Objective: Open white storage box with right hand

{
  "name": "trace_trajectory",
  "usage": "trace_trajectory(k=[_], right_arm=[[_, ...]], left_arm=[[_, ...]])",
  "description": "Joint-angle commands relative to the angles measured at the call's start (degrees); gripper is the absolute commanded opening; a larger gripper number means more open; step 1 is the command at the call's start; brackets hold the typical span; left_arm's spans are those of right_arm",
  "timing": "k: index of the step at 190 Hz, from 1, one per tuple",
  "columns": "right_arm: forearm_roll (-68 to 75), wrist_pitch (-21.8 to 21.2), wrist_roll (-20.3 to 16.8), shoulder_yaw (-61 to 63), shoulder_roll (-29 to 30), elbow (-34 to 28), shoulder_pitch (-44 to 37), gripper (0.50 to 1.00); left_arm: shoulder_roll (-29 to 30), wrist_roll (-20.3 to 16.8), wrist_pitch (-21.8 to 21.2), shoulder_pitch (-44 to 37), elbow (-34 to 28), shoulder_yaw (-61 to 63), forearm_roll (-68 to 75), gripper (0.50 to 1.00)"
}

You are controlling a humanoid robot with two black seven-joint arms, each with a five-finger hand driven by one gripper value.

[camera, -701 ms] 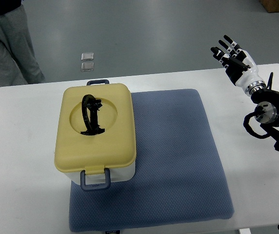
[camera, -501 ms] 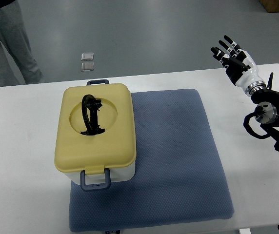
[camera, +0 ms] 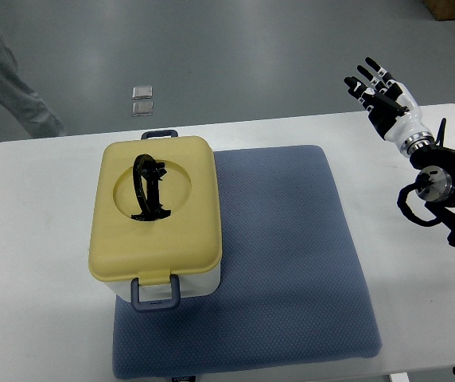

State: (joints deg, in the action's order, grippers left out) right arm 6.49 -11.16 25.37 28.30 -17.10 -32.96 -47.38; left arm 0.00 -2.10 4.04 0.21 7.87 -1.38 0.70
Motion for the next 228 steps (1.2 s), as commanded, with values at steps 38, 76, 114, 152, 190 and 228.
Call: trace_trajectory(k=[38, 76, 114, 152, 190, 228], right_arm=[[0.0, 0.3, 0.0, 0.0, 0.1, 0.3, -0.1, 0.926], [0.0, 0.0, 0.0, -0.1, 0.0, 1.2, -0.3, 0.926], [-0.2, 0.1, 0.0, -0.1, -0.4, 1.1, -1.0, 0.926], [-0.2, 0.7, -0.1, -0.3, -0.5, 1.0, -2.6, 0.926], [-0.4, 0.7, -0.1, -0.6, -0.8, 1.0, -3.3, 0.926], [-3.8, 0.4, -0.1, -0.9, -1.3, 0.3, -4.6, 0.926]], left_arm=[[0.0, 0.0, 0.0, 0.0, -0.1, 0.1, 0.0, 1.000], [0.0, 0.0, 0.0, 0.0, 0.0, 0.0, 0.0, 1.000], [0.0, 0.0, 0.0, 0.0, 0.0, 0.1, 0.0, 1.000], [0.0, 0.0, 0.0, 0.0, 0.0, 0.1, 0.0, 1.000], [0.0, 0.0, 0.0, 0.0, 0.0, 0.0, 0.0, 1.000], [0.0, 0.0, 0.0, 0.0, 0.0, 0.0, 0.0, 1.000]])
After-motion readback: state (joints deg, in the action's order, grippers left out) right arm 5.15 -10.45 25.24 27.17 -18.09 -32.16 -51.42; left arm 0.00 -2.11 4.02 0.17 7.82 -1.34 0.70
